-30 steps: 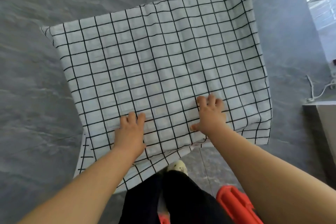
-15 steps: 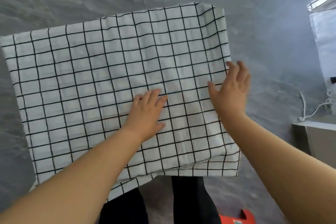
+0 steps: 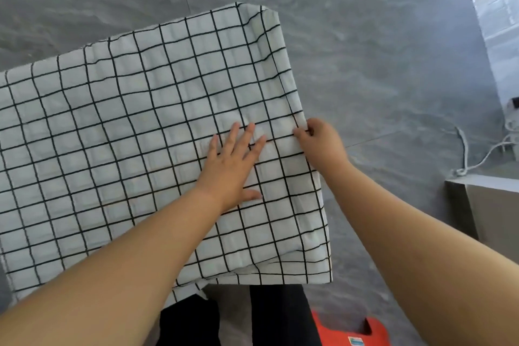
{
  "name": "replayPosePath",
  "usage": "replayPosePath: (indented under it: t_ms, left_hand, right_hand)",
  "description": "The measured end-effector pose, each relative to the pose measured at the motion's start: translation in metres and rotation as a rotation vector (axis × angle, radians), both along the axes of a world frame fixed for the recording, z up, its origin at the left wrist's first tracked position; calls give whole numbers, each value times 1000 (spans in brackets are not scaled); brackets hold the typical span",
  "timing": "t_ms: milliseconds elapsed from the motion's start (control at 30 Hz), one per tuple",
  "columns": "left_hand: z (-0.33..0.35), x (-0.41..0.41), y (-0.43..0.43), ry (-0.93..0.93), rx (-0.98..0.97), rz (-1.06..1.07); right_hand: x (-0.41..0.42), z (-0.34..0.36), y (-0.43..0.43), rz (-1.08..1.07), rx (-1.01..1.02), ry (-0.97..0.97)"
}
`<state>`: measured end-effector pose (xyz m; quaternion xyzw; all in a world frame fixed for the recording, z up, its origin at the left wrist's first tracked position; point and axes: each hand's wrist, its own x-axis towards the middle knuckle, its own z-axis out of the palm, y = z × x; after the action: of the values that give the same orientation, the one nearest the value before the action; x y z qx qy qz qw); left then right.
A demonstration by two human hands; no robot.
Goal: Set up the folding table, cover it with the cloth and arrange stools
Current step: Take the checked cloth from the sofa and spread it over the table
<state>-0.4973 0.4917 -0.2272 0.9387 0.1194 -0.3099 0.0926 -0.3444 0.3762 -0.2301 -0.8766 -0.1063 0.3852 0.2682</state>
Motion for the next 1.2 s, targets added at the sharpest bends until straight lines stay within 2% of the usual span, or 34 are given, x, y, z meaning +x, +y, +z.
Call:
replayPosePath:
  t_ms: [167,300,400,533,667,833,1100,1200]
  left_hand:
    - [0,-1,-16,-8,11,-85]
    - [-1,1,-31,-43,-28,-132]
    - [-1,6,-28,-135,-65,30]
    - [-4,11,5,-226,83,242]
    - [-15,21,49,-252,163,280]
    - [-36,22,89,-306,226,367]
    - [-46,21,93,-313,227,373]
    - [-47,20,93,-308,228,372]
  right_hand:
    - [7,1,-28,-54,38,132]
    - [11,-6,-55,-127,-17,149]
    - [15,-7,-53,-122,1,133]
    - [32,-3,-17,-159,119,38]
    - [67,-4,38,-232,202,-73]
    - [107,-13,94,-296,187,-111]
    - [118,-50,102,-399,86,-17]
    - [111,-50,115,-367,19,-123]
